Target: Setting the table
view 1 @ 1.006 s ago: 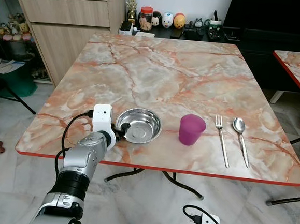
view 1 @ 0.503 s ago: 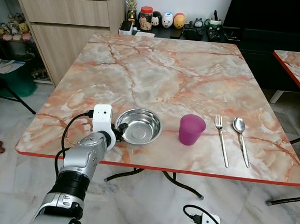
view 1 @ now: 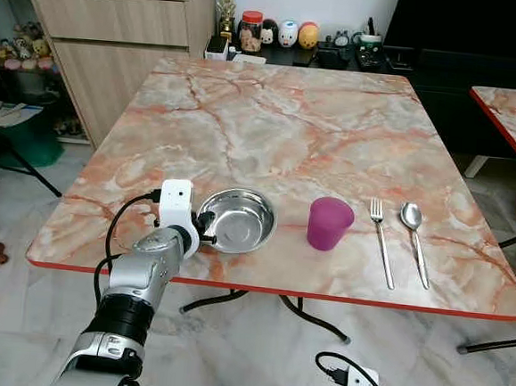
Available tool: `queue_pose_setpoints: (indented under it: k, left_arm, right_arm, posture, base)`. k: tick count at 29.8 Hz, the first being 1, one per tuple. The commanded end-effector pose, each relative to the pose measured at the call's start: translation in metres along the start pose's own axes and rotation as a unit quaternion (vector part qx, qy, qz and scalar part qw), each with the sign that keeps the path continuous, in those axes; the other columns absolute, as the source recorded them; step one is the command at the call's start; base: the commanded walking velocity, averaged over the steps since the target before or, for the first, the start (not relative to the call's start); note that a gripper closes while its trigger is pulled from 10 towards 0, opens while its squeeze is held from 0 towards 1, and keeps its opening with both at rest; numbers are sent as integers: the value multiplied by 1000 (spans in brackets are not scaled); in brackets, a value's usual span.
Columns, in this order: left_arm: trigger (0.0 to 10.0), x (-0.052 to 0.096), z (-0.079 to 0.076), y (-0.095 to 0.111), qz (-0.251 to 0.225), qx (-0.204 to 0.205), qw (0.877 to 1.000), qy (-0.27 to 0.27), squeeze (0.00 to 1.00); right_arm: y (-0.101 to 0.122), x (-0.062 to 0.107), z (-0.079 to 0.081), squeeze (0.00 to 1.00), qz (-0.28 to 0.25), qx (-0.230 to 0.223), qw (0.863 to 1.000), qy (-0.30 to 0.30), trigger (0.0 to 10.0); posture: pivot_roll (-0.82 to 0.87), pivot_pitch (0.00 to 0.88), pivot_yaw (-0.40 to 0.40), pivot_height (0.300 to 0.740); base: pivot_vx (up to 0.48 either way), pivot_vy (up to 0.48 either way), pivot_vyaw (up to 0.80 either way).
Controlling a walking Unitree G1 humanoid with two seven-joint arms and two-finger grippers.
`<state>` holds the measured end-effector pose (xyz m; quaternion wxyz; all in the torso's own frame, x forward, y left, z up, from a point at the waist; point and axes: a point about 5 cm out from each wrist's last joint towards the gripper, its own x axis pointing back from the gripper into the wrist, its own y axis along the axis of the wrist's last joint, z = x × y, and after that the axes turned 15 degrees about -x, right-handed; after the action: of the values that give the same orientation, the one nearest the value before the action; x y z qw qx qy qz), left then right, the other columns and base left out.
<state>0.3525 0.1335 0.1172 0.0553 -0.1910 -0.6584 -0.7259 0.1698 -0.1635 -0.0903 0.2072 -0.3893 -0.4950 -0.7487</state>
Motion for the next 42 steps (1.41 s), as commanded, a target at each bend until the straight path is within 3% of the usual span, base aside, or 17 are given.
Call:
queue_pose_setpoints:
  k: [1, 14, 18, 21, 22, 23, 24, 26, 29, 32, 33, 42]
  left_arm:
    - [0, 1, 0, 5, -10, -16, 1000, 2, 0]
    - [0, 11, 5, -5, -33, -1, 999, 22, 0]
    - [0, 18, 11, -8, -51, 35, 997, 36, 0]
    - [0, 20, 13, -2, -80, 61, 994, 39, 0]
    - [588, 22, 14, 4, -100, 74, 992, 35, 0]
    - [7961, 24, 15, 7, -115, 79, 990, 37, 0]
    - [10000, 25, 16, 8, -124, 81, 988, 38, 0]
    - [10000, 26, 17, 9, -136, 95, 985, 44, 0]
    - [10000, 32, 19, 15, -179, 150, 971, 55, 0]
    - [10000, 34, 19, 20, -201, 167, 964, 50, 0]
    - [10000, 36, 20, 25, -220, 191, 955, 48, 0]
    - [10000, 50, 26, 49, -302, 238, 922, 54, 0]
  right_arm:
    - [-1, 0, 0, 0, 4, 5, 1000, 0, 10000]
    - [-4, 1, -3, 0, 7, 9, 1000, -2, 10000]
    - [4, 1, -17, 0, -1, 6, 1000, -7, 10000]
    - [8, 0, -18, 0, -6, 6, 1000, -7, 10000]
    - [10, 0, -18, 0, -8, 7, 1000, -6, 10000]
    - [10, 0, -18, 0, -9, 7, 1000, -6, 10000]
    - [11, 0, -18, 0, -10, 7, 1000, -6, 10000]
    - [12, 0, -19, 0, -13, 4, 1000, -9, 10000]
    - [15, 0, -23, 0, -15, 3, 1000, -12, 10000]
    - [16, 0, -25, 0, -16, 1, 1000, -15, 10000]
    - [16, 0, -25, 0, -15, 2, 1000, -14, 10000]
    - [17, 0, -26, 0, -13, 7, 1000, -14, 10000]
  posture:
    - [58, 0, -2, 740]
    - [61, 0, 8, 740]
    - [71, 0, -1, 740]
    - [66, 0, -1, 740]
    - [58, 0, -4, 740]
    - [53, 0, -8, 740]
    - [53, 0, -8, 740]
    - [53, 0, -13, 740]
    - [53, 0, -19, 740]
    - [49, 0, -24, 740]
    - [49, 0, -27, 740]
    - [54, 0, -42, 740]
  base:
    - [0, 0, 0]
    - [0, 0, 0]
    - [0, 0, 0]
    - [0, 0, 0]
    - [0, 0, 0]
    - [0, 0, 0]
    - [0, 0, 0]
    - [0, 0, 0]
    - [0, 0, 0]
    - [0, 0, 0]
    - [0, 0, 0]
    - [0, 0, 0]
